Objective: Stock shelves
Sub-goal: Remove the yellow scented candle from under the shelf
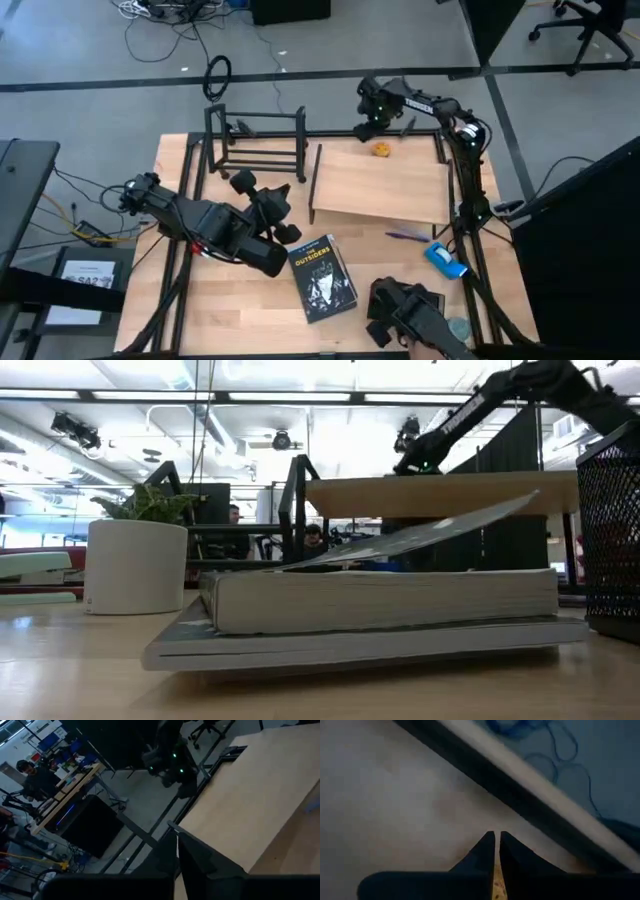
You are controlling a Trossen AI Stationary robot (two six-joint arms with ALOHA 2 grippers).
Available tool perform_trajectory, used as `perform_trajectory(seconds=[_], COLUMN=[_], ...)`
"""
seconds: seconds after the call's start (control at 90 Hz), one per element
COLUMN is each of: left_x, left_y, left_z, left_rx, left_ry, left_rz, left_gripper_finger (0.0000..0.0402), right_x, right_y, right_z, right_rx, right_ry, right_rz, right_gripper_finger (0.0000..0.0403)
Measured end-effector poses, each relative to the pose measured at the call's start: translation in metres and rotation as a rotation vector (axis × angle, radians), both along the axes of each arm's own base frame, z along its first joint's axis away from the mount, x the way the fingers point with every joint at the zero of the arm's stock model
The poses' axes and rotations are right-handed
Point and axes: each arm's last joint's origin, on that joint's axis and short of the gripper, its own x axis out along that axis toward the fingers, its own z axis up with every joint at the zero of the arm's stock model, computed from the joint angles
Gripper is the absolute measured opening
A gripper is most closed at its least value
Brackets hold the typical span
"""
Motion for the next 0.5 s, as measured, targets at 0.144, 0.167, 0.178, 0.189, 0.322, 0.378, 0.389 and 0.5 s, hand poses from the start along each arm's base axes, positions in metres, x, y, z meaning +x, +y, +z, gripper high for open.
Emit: perform_trajectory(seconds=[0.144, 0.167, 0.178, 0.189, 0.322, 0.378, 0.389, 0.5], left_x=[0.000, 0.000, 0.000, 0.000, 0.000, 0.000, 0.000, 0.000], left_y=[0.000, 0.000, 0.000, 0.000, 0.000, 0.000, 0.000, 0.000], left_z=[0.000, 0.000, 0.000, 0.000, 0.000, 0.000, 0.000, 0.000], left_rx=[-0.007, -0.007, -0.007, -0.007, -0.007, -0.008, -0.008, -0.013], left_ry=[0.002, 0.002, 0.002, 0.002, 0.002, 0.000, 0.000, 0.002], left_rz=[-0.003, -0.003, -0.003, -0.003, -0.003, -0.003, -0.002, -0.005], left_gripper_finger=[0.0000, 0.0000, 0.0000, 0.0000, 0.0000, 0.0000, 0.0000, 0.0000], right_x=[-0.003, -0.004, -0.004, -0.005, -0.005, -0.004, -0.004, 0.000], right_y=[0.005, 0.007, 0.008, 0.008, 0.018, 0.023, 0.023, 0.031], right_z=[0.004, 0.002, 0.002, 0.001, -0.010, -0.015, -0.015, -0.013], right_rx=[0.057, 0.077, 0.086, 0.093, 0.148, 0.143, 0.145, 0.167], right_ry=[-0.005, 0.005, 0.009, 0.013, 0.025, 0.083, 0.089, 0.109], right_rz=[0.025, 0.034, 0.039, 0.044, 0.096, 0.120, 0.123, 0.170], right_gripper_finger=[0.0000, 0.0000, 0.0000, 0.0000, 0.0000, 0.0000, 0.0000, 0.0000])
